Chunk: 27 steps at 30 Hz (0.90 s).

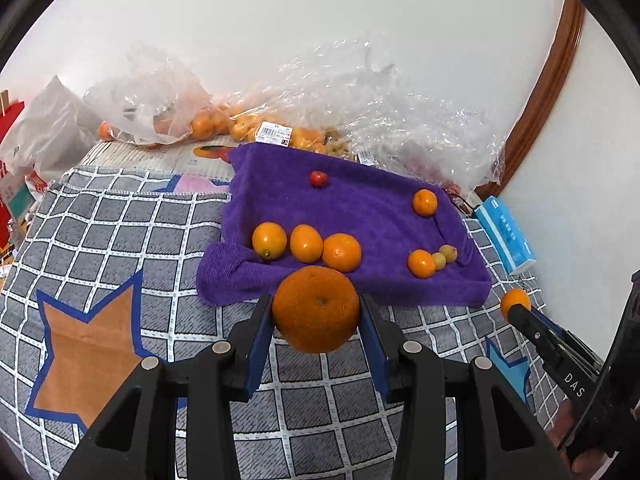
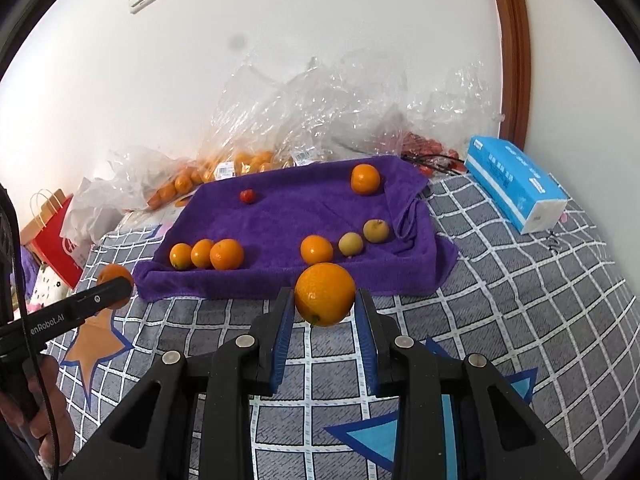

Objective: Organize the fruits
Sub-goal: 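Carry both held oranges up and over the purple towel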

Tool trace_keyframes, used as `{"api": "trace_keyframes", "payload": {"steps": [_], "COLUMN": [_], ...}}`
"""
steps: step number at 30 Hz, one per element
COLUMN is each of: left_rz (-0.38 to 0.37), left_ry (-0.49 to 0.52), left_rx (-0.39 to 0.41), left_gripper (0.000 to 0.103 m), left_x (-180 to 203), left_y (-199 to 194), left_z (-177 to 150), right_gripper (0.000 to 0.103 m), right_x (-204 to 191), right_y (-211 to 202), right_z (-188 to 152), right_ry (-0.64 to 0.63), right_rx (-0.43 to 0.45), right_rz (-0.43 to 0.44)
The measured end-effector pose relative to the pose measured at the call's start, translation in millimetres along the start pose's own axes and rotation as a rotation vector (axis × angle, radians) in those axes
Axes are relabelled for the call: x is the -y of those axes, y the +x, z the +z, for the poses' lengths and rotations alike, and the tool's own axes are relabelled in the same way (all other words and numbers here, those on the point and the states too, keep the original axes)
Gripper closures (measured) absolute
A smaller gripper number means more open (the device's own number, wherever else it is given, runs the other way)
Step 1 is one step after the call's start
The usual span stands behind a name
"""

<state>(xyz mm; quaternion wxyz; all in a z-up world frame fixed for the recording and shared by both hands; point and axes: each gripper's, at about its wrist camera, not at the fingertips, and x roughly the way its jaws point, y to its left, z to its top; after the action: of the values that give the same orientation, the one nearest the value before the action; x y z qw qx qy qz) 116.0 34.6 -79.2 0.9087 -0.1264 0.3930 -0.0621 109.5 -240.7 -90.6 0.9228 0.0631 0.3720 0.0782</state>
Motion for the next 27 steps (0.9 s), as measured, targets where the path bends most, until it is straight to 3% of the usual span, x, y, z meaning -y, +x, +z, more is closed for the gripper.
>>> {"api": "trace_keyframes", "payload": {"steps": [27], "left_rz": [-0.006], "left_ry": [-0.028], "left_rx": [-0.006], "left_gripper": [0.063], "left_x": [-2], "left_y": [32], "left_z": [40], "right_gripper": [0.072], "right_x": [5], "right_y": [38], "right_z": [39], "right_ry": [-0.008], "right_rx": [0.021], "right_rz": [0.008]}}
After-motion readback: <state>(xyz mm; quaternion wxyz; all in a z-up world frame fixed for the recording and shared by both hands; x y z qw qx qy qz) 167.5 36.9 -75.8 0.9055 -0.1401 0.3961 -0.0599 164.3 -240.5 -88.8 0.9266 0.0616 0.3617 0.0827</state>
